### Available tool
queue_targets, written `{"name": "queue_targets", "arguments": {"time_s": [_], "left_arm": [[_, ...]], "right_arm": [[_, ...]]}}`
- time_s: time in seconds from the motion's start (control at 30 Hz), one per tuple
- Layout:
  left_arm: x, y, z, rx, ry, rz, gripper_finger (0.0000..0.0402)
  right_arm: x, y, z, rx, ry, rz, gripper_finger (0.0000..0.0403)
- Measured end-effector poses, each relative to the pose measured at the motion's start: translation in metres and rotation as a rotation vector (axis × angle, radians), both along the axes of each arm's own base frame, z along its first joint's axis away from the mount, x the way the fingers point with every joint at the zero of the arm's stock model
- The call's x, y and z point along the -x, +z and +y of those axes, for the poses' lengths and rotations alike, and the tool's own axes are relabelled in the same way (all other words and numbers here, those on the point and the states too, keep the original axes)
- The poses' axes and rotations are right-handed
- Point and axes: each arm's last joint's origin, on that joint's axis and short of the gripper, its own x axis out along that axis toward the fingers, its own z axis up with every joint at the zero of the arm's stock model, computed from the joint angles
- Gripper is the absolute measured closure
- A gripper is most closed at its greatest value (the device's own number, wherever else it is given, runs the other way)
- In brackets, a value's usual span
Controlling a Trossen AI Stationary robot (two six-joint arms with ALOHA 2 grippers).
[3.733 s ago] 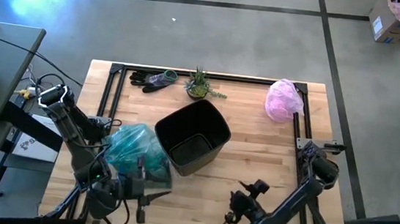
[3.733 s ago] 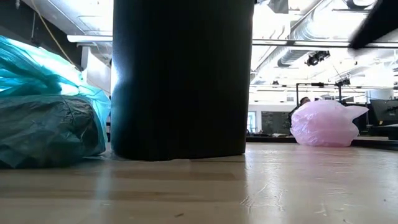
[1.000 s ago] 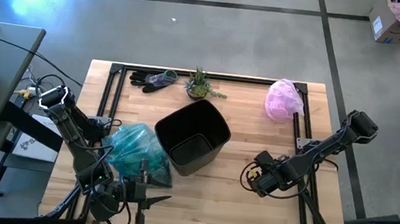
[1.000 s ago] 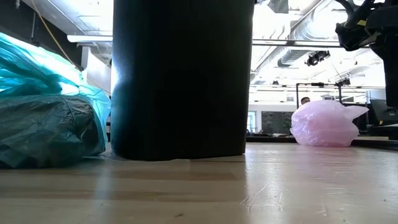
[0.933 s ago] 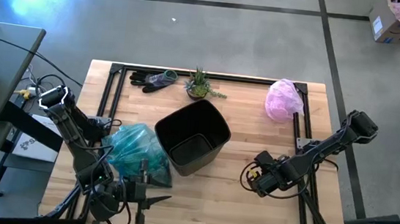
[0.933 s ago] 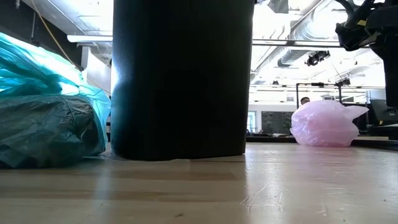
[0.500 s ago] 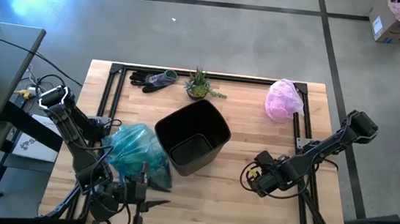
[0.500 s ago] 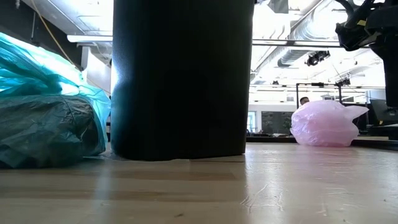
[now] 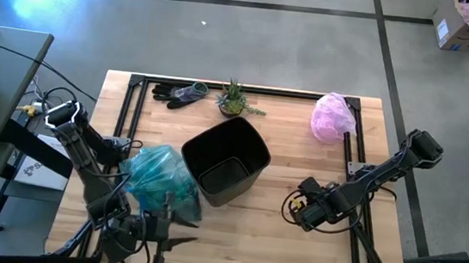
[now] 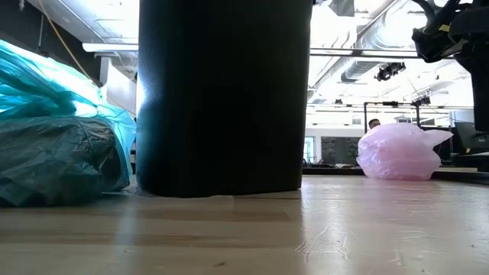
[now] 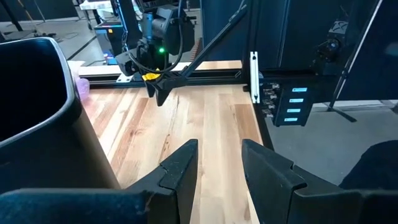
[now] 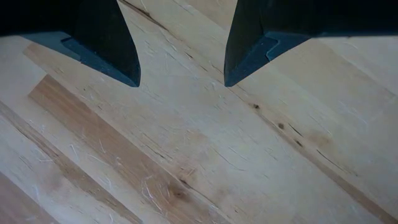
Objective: Place trash/remove bag and relplace
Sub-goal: Put the pink trash bag into the trash bin
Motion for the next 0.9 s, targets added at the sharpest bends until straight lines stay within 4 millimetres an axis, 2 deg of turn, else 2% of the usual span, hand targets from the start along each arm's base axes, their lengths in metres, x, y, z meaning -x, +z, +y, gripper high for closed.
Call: {"name": "queue_targets", "arguments": {"time_s": [0.33, 0.53, 0.67, 0.77, 0.9], "left_arm": [[0.0022, 0.0000, -0.0020, -0.002, -0.009, 0.000, 0.0293], [0.0008, 0.0000, -0.0007, 0.000, -0.002, 0.000, 0.0293], [0.0005, 0.0000, -0.0005, 0.024, 0.006, -0.001, 0.0293], [0.0006, -0.0001, -0.0006, 0.026, 0.006, -0.001, 0.0293], [0.0006, -0.0002, -0.0006, 0.025, 0.006, -0.001, 0.0293]], "right_arm": [[0.0000, 0.0000, 0.0000, 0.000, 0.000, 0.000, 0.0183], [0.0023, -0.0002, 0.0001, 0.026, 0.401, 0.096, 0.0183], [0.0015, -0.0002, 0.0006, 0.041, 0.539, 0.106, 0.0183], [0.0007, -0.0001, 0.0010, 0.044, 0.538, 0.095, 0.0183], [-0.0028, 0.0002, 0.0023, 0.045, 0.453, 0.038, 0.0183]]}}
